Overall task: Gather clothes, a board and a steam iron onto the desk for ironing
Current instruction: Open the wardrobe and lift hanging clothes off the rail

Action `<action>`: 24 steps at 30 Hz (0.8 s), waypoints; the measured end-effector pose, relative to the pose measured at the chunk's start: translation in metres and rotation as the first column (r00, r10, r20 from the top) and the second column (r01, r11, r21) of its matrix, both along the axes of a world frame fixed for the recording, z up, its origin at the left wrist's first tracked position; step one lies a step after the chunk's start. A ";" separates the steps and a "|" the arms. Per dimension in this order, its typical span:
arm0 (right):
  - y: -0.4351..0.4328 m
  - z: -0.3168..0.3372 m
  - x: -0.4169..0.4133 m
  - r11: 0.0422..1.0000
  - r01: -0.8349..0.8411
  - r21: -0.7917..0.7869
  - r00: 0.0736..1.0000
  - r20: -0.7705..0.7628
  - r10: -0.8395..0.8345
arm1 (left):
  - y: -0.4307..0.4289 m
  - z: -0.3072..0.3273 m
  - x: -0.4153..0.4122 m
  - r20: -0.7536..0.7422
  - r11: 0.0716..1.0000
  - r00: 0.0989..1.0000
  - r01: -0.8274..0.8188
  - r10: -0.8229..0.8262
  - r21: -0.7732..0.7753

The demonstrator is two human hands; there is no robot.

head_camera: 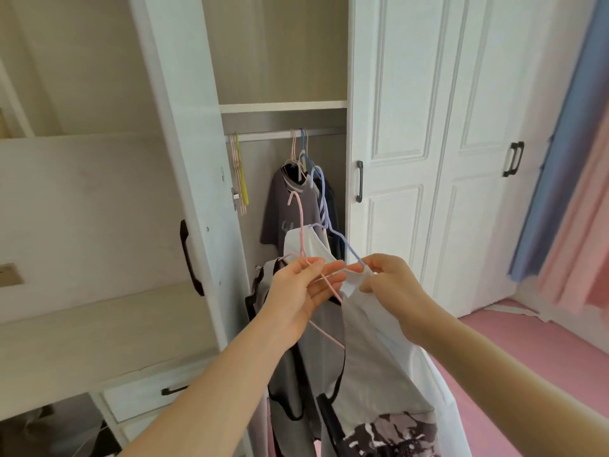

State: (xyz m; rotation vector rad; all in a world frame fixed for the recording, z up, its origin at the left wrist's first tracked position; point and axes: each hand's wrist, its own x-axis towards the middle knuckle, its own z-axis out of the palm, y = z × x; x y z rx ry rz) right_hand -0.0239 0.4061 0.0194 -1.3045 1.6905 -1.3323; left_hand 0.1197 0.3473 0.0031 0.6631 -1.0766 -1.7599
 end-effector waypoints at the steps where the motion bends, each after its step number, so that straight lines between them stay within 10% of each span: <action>1: 0.009 -0.002 0.003 1.000 0.004 0.008 1.000 -0.009 -0.004 | 0.008 -0.002 0.003 -0.006 1.000 1.000 0.012 -0.012 0.009; 24: 0.240 -0.026 0.108 0.999 -0.038 -0.010 0.999 -0.012 0.038 | 0.236 -0.025 0.113 -0.071 0.998 0.997 -0.011 0.015 0.054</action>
